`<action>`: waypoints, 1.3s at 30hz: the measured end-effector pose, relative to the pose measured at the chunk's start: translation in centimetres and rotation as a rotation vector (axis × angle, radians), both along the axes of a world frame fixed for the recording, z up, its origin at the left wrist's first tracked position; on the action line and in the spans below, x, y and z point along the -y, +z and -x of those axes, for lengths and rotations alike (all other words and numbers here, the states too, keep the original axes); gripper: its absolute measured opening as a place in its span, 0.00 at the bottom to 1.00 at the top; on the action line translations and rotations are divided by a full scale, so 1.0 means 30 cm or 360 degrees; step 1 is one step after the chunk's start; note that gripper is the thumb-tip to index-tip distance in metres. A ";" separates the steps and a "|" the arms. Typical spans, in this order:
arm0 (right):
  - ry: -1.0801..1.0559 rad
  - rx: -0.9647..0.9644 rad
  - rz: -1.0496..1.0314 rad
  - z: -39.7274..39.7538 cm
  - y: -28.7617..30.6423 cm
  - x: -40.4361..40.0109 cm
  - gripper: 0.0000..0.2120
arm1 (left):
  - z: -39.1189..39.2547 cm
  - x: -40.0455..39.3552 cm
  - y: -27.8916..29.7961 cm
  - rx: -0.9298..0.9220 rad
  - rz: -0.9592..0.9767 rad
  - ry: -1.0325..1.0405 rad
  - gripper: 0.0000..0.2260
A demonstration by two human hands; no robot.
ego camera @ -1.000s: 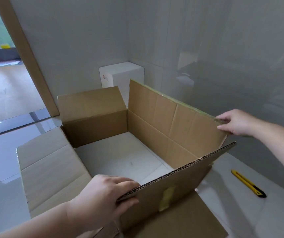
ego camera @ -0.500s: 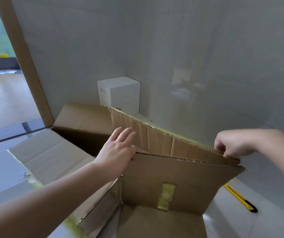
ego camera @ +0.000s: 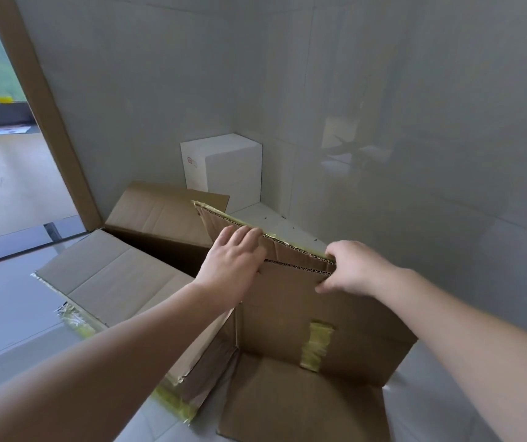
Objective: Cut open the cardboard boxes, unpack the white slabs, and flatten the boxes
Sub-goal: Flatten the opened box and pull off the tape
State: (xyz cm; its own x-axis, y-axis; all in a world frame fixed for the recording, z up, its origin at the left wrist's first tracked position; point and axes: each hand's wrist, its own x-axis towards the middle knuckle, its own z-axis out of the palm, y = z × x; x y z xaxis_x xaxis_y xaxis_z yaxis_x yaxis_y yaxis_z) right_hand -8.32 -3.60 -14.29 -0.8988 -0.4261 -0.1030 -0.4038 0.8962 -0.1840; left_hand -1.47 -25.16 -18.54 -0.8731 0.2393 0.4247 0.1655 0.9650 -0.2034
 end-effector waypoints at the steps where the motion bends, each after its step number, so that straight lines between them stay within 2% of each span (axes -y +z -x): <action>1: -0.0010 -0.0055 -0.0040 0.002 -0.005 0.016 0.21 | 0.000 0.003 0.002 -0.0026 -0.0055 0.0015 0.12; 4: -0.0027 -0.0214 -0.0090 0.006 -0.024 0.028 0.16 | -0.011 0.022 0.005 -0.0062 -0.0218 0.0085 0.23; 7: -0.0049 -0.0315 -0.0153 0.015 -0.013 0.002 0.17 | -0.034 0.060 -0.003 -0.0137 -0.0289 0.0072 0.22; 10: -0.0096 -0.0273 -0.0244 0.036 0.025 -0.035 0.20 | -0.064 0.098 -0.034 -0.0075 -0.0314 0.0004 0.22; 13: -0.0092 -0.0148 -0.0308 0.036 0.014 -0.049 0.19 | -0.094 0.128 -0.098 0.0161 -0.0139 -0.0120 0.25; 18: -0.0145 -0.0090 -0.0111 0.019 -0.031 -0.042 0.17 | -0.176 0.167 -0.274 0.0649 0.0148 -0.0168 0.33; 23: -0.0124 -0.0153 -0.0112 0.008 -0.059 -0.051 0.17 | -0.263 0.216 -0.418 0.0838 0.0250 -0.0023 0.39; 27: -0.0101 -0.0170 -0.0154 -0.006 -0.057 -0.047 0.18 | -0.289 0.238 -0.441 0.0654 0.0265 0.0124 0.29; 31: -0.0088 -0.0188 -0.0185 -0.010 -0.061 -0.055 0.18 | -0.271 0.256 -0.397 0.0397 0.0089 -0.0005 0.28; 35: -0.0035 -0.0173 -0.0219 -0.015 -0.065 -0.056 0.18 | -0.229 0.285 -0.312 0.0055 -0.0117 -0.0064 0.20; 37: -0.0004 -0.0147 -0.0228 -0.020 -0.060 -0.054 0.19 | -0.173 0.293 -0.238 -0.0152 -0.0201 -0.0015 0.22; 39: 0.0025 -0.0133 -0.0253 -0.027 -0.057 -0.054 0.19 | -0.107 0.278 -0.157 -0.0228 -0.0251 0.0040 0.32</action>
